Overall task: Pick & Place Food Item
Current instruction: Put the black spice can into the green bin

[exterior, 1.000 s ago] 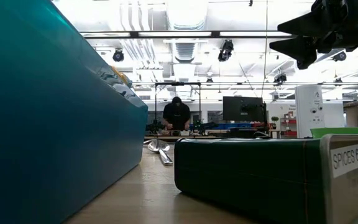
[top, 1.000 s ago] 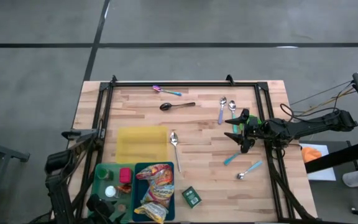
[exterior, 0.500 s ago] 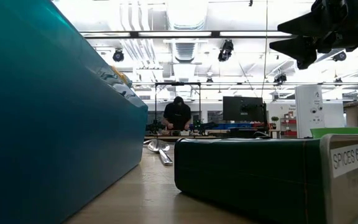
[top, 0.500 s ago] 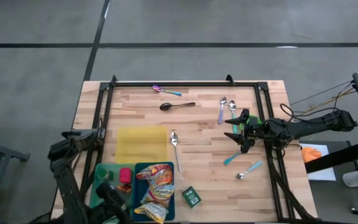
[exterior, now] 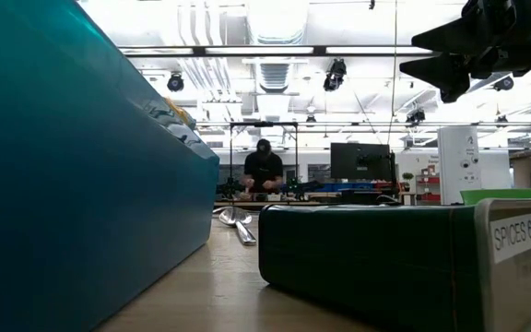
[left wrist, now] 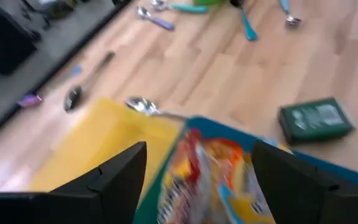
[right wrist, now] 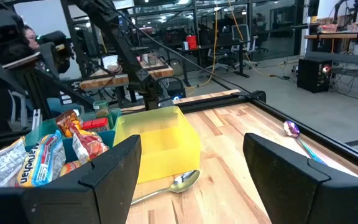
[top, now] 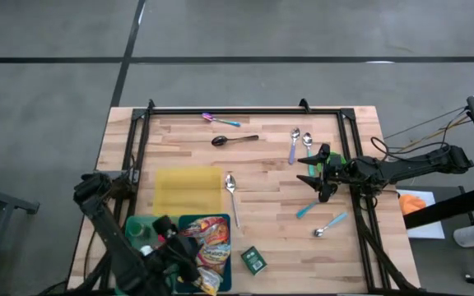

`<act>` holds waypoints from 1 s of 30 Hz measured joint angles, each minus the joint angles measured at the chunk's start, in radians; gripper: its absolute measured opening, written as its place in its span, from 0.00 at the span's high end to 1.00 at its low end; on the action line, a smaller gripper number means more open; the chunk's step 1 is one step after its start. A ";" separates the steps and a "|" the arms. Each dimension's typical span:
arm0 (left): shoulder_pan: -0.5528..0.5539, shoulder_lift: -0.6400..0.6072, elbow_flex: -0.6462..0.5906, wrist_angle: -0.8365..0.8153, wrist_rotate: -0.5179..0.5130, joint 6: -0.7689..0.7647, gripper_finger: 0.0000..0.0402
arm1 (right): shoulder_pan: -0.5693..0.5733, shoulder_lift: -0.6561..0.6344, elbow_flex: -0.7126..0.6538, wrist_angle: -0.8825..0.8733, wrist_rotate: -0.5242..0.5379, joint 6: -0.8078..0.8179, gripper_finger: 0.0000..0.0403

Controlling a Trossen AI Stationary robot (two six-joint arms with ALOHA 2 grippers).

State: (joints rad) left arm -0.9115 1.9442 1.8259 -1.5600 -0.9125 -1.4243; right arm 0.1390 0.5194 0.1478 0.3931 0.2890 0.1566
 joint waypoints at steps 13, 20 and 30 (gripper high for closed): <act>0.197 0.000 0.000 0.185 -0.038 0.400 0.28 | 0.000 0.000 0.000 0.000 0.000 0.000 0.30; 0.267 0.000 0.000 0.430 0.004 0.752 0.28 | 0.000 0.000 0.000 0.000 0.000 0.000 0.30; 0.334 0.000 -0.001 0.584 0.207 0.901 0.28 | 0.000 0.000 0.000 0.000 0.000 0.000 0.30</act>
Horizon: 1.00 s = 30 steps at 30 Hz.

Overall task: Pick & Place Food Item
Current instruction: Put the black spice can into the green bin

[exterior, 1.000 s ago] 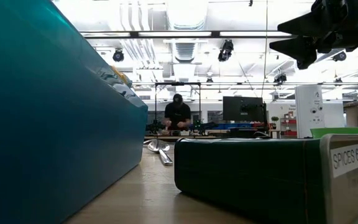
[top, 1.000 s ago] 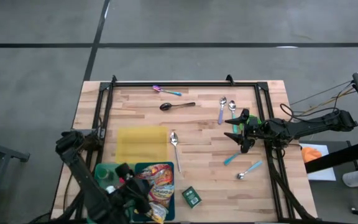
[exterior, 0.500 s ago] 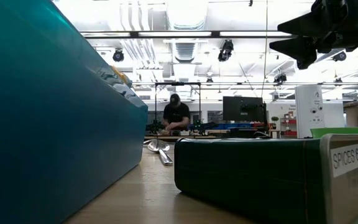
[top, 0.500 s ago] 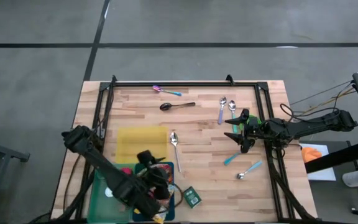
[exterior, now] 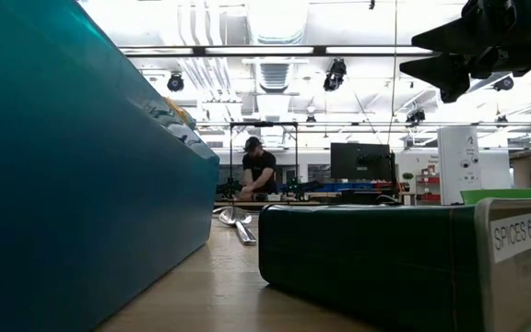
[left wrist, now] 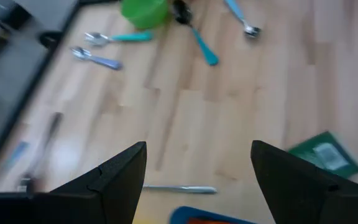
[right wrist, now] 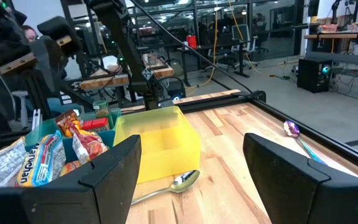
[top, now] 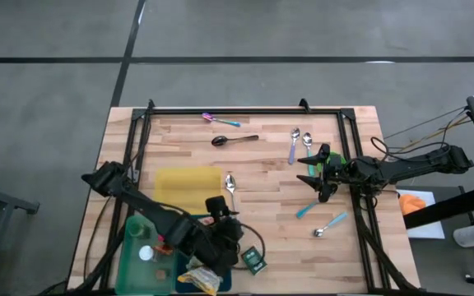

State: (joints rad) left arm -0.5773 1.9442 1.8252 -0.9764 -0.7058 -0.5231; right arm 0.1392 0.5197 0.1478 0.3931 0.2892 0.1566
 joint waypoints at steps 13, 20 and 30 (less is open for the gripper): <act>0.081 0.004 -0.036 0.175 0.309 0.057 0.28 | 0.000 0.000 0.000 0.000 0.000 0.000 0.30; 0.143 0.008 -0.126 0.411 0.495 0.083 0.28 | 0.000 0.000 0.000 0.000 0.000 0.000 0.30; 0.153 0.016 -0.164 0.456 0.499 -0.054 0.28 | 0.000 0.000 0.000 0.000 0.000 0.000 0.30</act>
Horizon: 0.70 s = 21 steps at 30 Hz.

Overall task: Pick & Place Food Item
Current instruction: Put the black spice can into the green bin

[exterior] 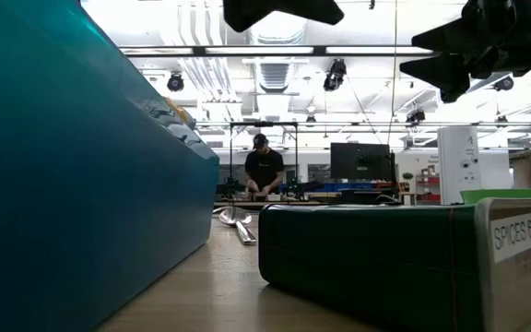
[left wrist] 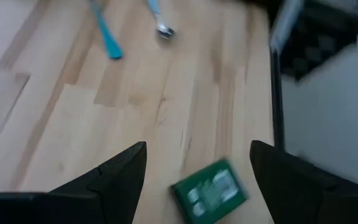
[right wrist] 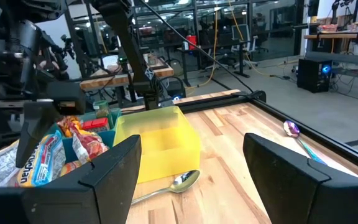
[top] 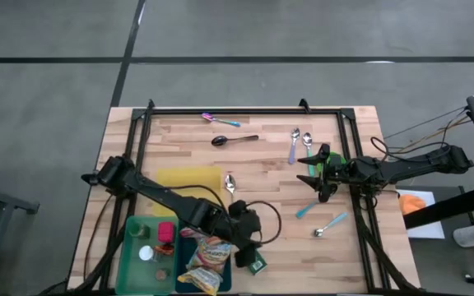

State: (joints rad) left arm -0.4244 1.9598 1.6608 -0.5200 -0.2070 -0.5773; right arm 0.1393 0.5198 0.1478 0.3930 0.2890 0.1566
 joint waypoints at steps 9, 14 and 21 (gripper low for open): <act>-0.006 0.000 0.000 -0.058 -0.141 -0.841 0.28 | 0.000 0.000 0.000 0.000 0.000 0.000 0.30; -0.011 0.001 0.000 -0.117 -0.129 -1.113 0.28 | 0.000 0.000 0.000 0.000 0.000 0.000 0.30; 0.006 0.001 0.000 -0.044 -0.076 -0.751 0.28 | 0.000 0.000 0.000 0.000 0.000 0.000 0.30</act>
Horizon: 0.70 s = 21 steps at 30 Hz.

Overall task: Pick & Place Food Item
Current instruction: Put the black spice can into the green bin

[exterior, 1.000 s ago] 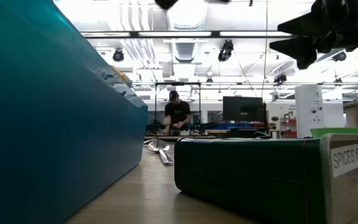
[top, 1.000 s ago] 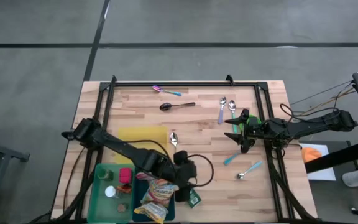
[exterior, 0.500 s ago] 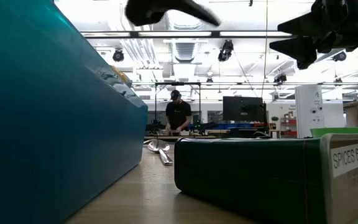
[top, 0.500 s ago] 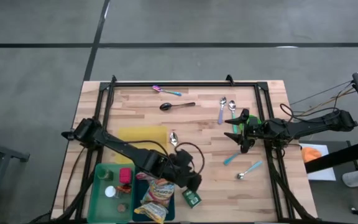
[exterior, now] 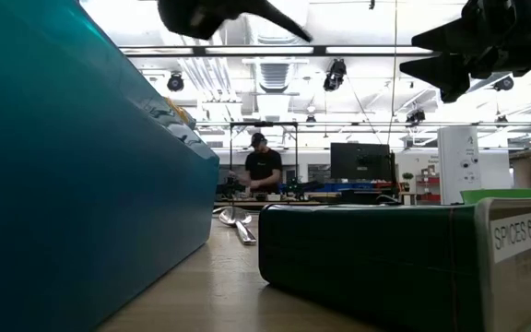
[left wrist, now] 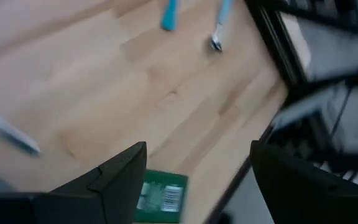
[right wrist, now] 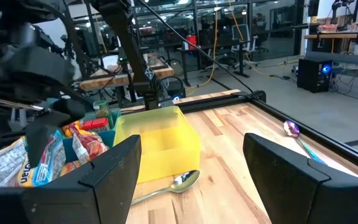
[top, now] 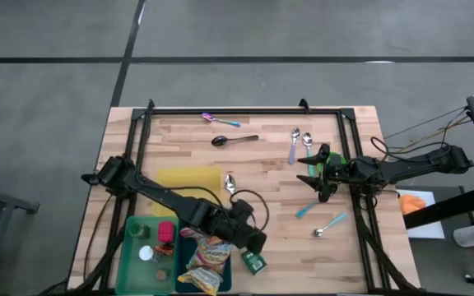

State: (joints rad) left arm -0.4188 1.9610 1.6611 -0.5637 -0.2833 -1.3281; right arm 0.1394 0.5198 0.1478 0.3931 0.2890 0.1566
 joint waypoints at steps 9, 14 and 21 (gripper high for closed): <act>0.026 -0.001 -0.025 -0.055 0.300 0.702 0.28 | 0.000 0.000 0.000 0.000 0.000 0.000 0.30; 0.031 -0.001 -0.033 -0.116 0.426 0.880 0.28 | 0.000 0.000 0.000 0.000 0.000 0.000 0.30; 0.019 -0.001 -0.083 -0.092 0.410 0.968 0.28 | 0.000 0.000 0.000 0.000 0.000 0.000 0.30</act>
State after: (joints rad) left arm -0.3997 1.9602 1.5777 -0.6558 0.1266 -0.3601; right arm 0.1393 0.5198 0.1478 0.3929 0.2893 0.1566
